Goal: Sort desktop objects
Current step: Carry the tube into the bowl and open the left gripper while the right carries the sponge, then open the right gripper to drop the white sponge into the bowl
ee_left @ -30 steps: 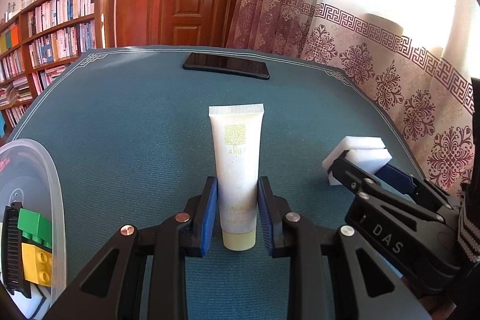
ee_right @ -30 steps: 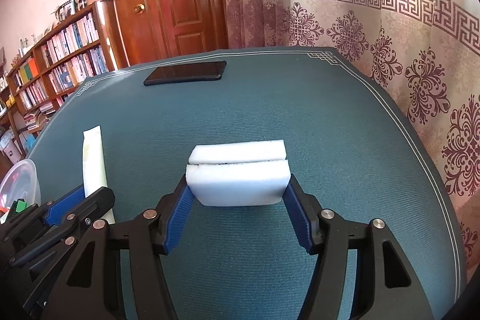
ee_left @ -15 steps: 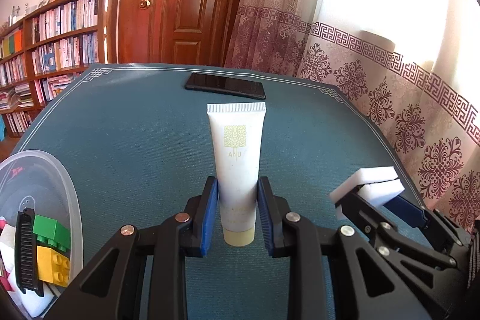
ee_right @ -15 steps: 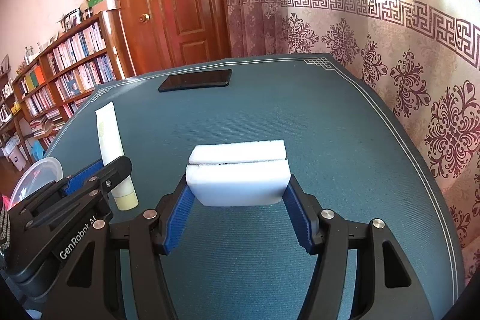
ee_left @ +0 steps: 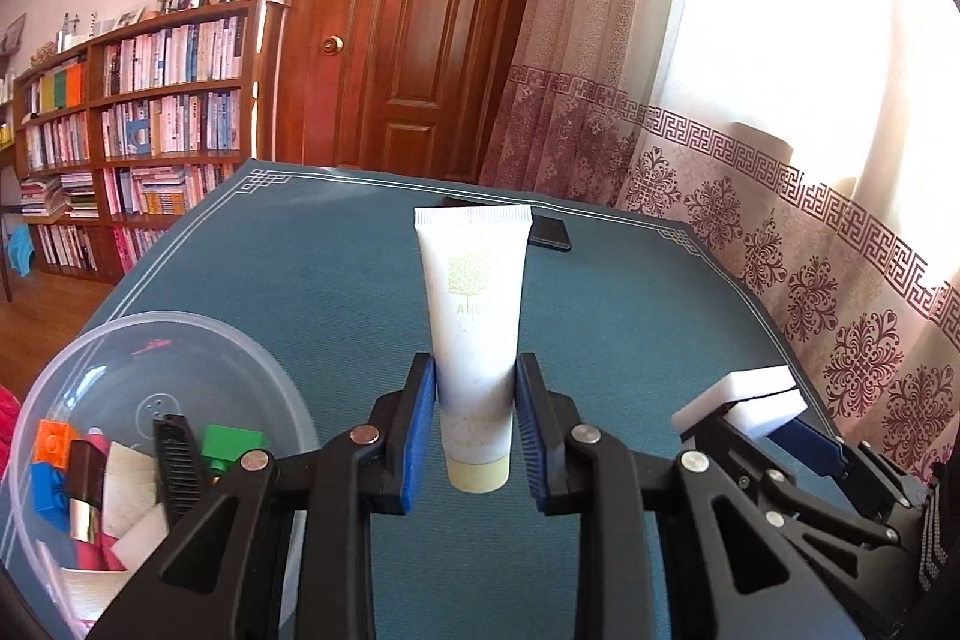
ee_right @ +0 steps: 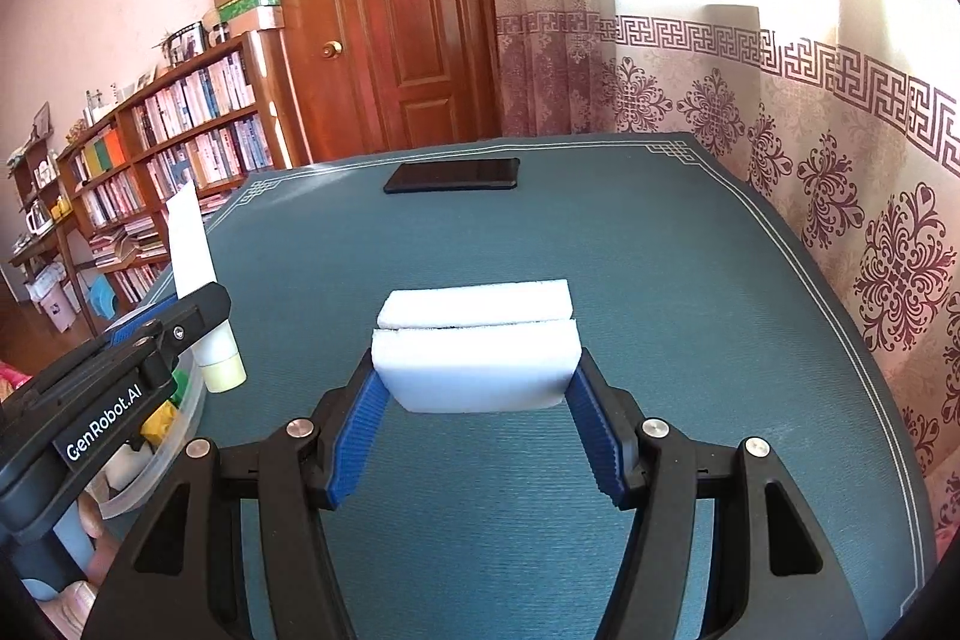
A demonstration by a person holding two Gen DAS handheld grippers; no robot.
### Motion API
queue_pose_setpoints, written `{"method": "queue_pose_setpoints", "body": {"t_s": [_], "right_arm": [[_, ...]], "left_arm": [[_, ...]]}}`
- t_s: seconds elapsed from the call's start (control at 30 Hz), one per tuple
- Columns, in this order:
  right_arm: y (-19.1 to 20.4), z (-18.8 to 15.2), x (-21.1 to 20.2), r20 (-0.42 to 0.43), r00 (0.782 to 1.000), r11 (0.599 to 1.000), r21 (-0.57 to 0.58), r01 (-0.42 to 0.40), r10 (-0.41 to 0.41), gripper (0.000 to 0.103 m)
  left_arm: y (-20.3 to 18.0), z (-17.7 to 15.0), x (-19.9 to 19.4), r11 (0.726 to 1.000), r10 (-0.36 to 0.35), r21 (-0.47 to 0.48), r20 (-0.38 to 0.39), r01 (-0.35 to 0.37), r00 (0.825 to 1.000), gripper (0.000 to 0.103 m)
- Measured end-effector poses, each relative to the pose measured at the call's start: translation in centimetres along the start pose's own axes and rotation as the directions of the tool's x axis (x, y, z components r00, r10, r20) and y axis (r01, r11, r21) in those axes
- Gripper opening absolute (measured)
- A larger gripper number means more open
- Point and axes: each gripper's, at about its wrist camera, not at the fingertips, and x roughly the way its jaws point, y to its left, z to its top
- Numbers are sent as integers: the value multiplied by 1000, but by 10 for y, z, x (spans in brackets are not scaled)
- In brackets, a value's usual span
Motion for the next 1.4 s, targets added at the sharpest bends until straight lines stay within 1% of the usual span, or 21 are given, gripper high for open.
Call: {"method": "queue_pose_setpoints", "body": {"t_s": [0.23,0.4,0.47,0.53,0.67,0.83,0.87,0.9,0.93,1.0,1.1,1.2,1.33,1.4], "right_arm": [[41,-3,-5,0,997,995,-52,-81,81,63],[65,-1,-13,11,991,988,-84,-133,134,63],[75,1,-14,15,987,983,-93,-157,159,63],[87,1,-13,11,983,978,-101,-183,185,63],[114,-4,-12,-10,973,963,-136,-232,233,63],[138,-8,-14,-22,963,946,-179,-269,270,63],[141,-8,-14,-24,961,944,-183,-274,274,63],[144,-8,-14,-26,960,942,-186,-278,278,63],[146,-9,-14,-28,959,941,-189,-282,282,63],[152,-10,-13,-34,957,937,-195,-290,289,63],[159,-12,-14,-42,953,931,-207,-301,299,63],[165,-14,-14,-49,950,925,-216,-312,309,63],[172,-14,-14,-58,944,917,-223,-330,325,63],[177,-15,-13,-74,936,910,-219,-352,344,63]], "left_arm": [[39,15,-22,997,33,-76,21,-31,999,30],[61,26,-37,994,85,-70,46,-81,995,30],[70,26,-41,992,124,-42,48,-122,991,30],[83,23,-44,987,155,-37,36,-154,987,30],[111,16,-42,978,194,-77,0,-194,981,30],[133,17,-38,974,211,-83,-27,-213,977,31],[136,17,-36,974,205,-86,-32,-207,978,32],[139,17,-36,975,199,-90,-38,-202,979,41],[142,16,-35,975,194,-100,-44,-198,980,59],[149,16,-35,974,189,-121,-48,-194,981,79],[153,17,-37,972,192,-129,-48,-196,980,80],[161,17,-40,967,192,-160,-44,-196,980,81],[168,19,-48,960,216,-177,-31,-218,976,83],[170,20,-51,956,231,-178,-22,-232,973,84]]}}
